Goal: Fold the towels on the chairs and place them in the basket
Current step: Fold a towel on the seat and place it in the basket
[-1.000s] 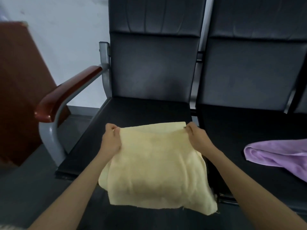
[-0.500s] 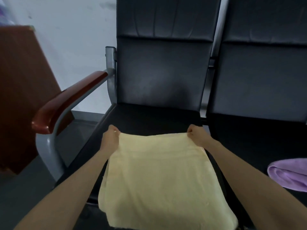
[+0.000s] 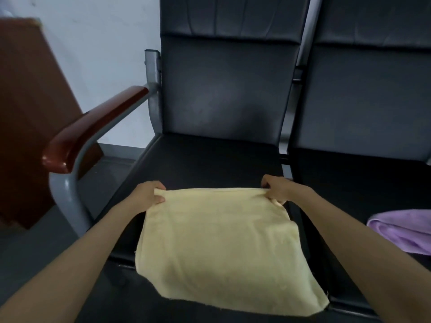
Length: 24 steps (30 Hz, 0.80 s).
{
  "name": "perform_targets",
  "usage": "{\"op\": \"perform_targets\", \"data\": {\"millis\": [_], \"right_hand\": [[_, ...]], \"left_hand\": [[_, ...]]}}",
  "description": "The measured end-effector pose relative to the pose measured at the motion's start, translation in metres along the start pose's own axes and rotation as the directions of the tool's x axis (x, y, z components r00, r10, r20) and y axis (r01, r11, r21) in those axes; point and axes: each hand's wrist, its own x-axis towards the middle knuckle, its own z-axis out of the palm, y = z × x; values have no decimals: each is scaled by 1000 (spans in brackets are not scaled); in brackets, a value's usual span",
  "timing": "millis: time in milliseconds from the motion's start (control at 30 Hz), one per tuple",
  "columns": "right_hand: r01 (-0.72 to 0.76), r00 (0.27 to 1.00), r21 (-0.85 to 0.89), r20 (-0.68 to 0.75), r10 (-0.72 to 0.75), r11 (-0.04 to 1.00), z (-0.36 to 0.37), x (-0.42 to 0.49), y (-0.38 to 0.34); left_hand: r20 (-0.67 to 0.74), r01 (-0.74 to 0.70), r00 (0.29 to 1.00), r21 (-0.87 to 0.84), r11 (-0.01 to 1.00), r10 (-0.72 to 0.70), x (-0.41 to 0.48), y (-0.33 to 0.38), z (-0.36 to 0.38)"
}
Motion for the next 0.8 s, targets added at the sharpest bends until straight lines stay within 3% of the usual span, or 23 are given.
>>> {"op": "perform_targets", "data": {"millis": [167, 333, 600, 700, 800], "right_hand": [[28, 999, -40, -40, -30, 999, 6, -60, 2], [90, 984, -11, -155, -90, 996, -18, -129, -1], [134, 987, -52, -86, -138, 990, -66, -246, -23], [162, 978, -9, -133, -162, 987, -77, -285, -31], [221, 939, 37, -278, -203, 975, -94, -322, -37]], "left_hand": [[100, -45, 995, 260, 965, 19, -39, 15, 4], [-63, -109, 988, 334, 936, 138, -95, 32, -14], [-137, -188, 972, 41, 981, 191, -183, 59, -93], [-251, -212, 948, -35, 977, 197, -213, 68, -114], [-380, -277, 903, -167, 946, 197, -240, 80, -136]]}}
